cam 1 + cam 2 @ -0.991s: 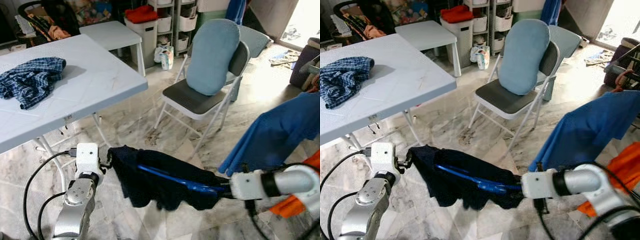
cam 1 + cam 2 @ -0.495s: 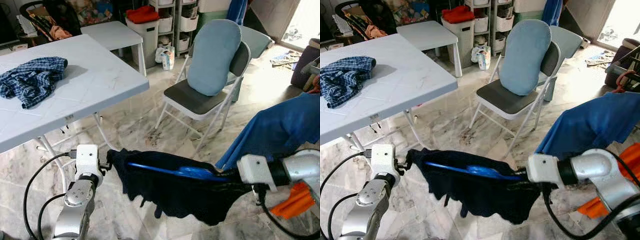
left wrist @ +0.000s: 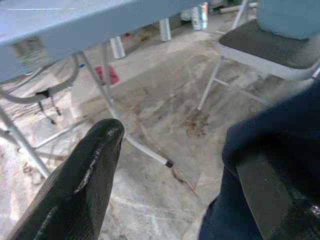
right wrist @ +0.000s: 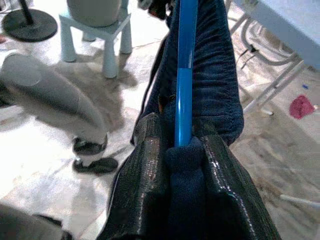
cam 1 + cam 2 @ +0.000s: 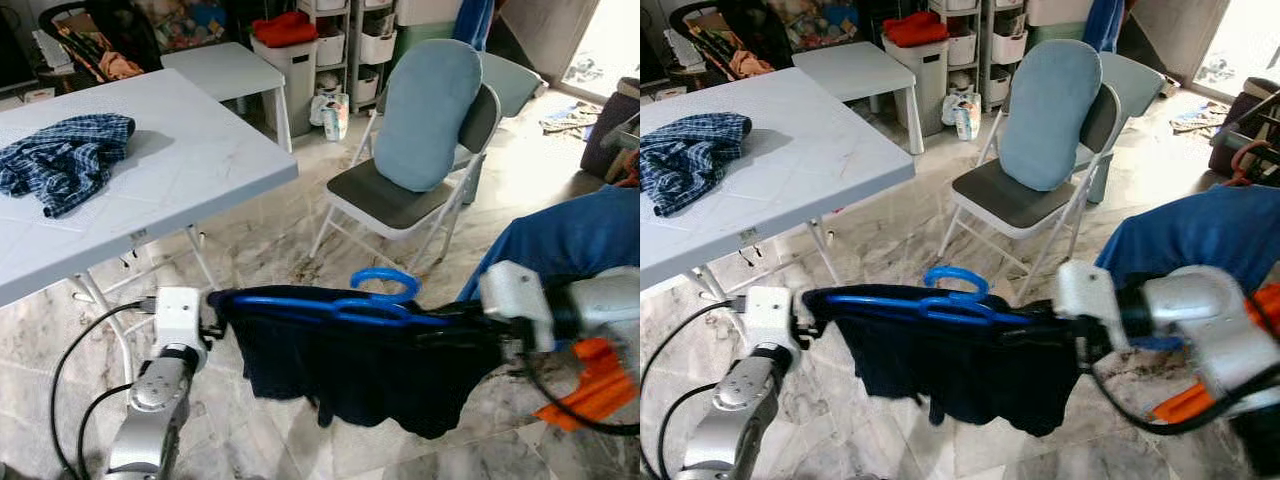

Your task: Hang hanger

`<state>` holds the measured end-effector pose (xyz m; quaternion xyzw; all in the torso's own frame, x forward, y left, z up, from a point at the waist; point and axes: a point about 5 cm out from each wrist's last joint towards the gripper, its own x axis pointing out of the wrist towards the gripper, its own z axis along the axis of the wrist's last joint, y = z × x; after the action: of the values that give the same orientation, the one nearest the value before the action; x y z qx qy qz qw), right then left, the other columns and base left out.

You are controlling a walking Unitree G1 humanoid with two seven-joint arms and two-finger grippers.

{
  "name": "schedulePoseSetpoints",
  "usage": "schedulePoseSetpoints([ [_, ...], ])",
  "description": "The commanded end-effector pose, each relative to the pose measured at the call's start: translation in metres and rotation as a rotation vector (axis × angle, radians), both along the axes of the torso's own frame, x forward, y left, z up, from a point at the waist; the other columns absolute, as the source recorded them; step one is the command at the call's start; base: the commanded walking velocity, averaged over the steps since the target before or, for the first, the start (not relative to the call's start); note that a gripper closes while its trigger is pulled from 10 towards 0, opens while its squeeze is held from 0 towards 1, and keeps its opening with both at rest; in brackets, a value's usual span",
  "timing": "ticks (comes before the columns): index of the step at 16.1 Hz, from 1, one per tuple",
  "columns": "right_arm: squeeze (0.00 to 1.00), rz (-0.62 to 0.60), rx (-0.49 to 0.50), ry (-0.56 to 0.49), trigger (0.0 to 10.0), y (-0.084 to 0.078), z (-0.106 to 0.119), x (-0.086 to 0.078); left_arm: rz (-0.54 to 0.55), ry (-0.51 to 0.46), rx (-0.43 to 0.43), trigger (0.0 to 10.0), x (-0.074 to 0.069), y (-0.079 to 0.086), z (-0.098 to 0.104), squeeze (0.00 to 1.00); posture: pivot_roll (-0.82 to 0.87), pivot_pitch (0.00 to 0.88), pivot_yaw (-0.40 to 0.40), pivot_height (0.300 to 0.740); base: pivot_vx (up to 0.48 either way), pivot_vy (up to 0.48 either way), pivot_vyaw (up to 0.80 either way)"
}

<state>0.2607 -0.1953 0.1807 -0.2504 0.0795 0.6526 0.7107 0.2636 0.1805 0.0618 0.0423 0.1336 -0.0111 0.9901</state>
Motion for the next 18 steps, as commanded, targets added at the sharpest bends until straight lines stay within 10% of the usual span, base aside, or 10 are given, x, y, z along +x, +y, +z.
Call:
schedulePoseSetpoints([
  [1, 0.00, 0.043, 0.052, -0.044, 10.0, 0.009, 0.012, -0.002, -0.034, 0.002, 0.011, 10.0, 0.000, -0.001, 0.001, 0.00, -0.07, 0.000, 0.020, 0.740, 0.000, 0.000, 0.00],
  [3, 0.00, 0.025, 0.207, 0.017, 10.0, 0.017, 0.028, 0.001, -0.087, 0.025, 0.047, 10.0, -0.001, -0.006, -0.002, 0.00, -0.07, 0.000, 0.021, 0.740, 0.000, 0.000, 0.00],
  [5, 0.00, 0.008, 0.138, -0.034, 10.0, 0.016, 0.023, 0.007, -0.082, 0.002, 0.053, 10.0, 0.001, -0.007, 0.001, 0.00, -0.07, 0.000, 0.020, 0.740, 0.000, 0.000, 0.00],
  [6, 0.00, -0.009, 0.085, -0.055, 10.0, 0.016, 0.013, 0.009, -0.094, -0.028, 0.019, 10.0, 0.002, -0.009, 0.005, 1.00, -0.07, 0.000, 0.019, 0.740, 0.000, 0.000, 0.00],
  [18, 0.00, -0.420, -0.072, -0.272, 10.0, 0.045, -0.038, 0.045, -0.255, -0.144, 0.113, 10.0, -0.008, -0.037, 0.022, 1.00, -0.06, 0.000, 0.009, 0.740, 0.000, 0.000, 0.00],
])
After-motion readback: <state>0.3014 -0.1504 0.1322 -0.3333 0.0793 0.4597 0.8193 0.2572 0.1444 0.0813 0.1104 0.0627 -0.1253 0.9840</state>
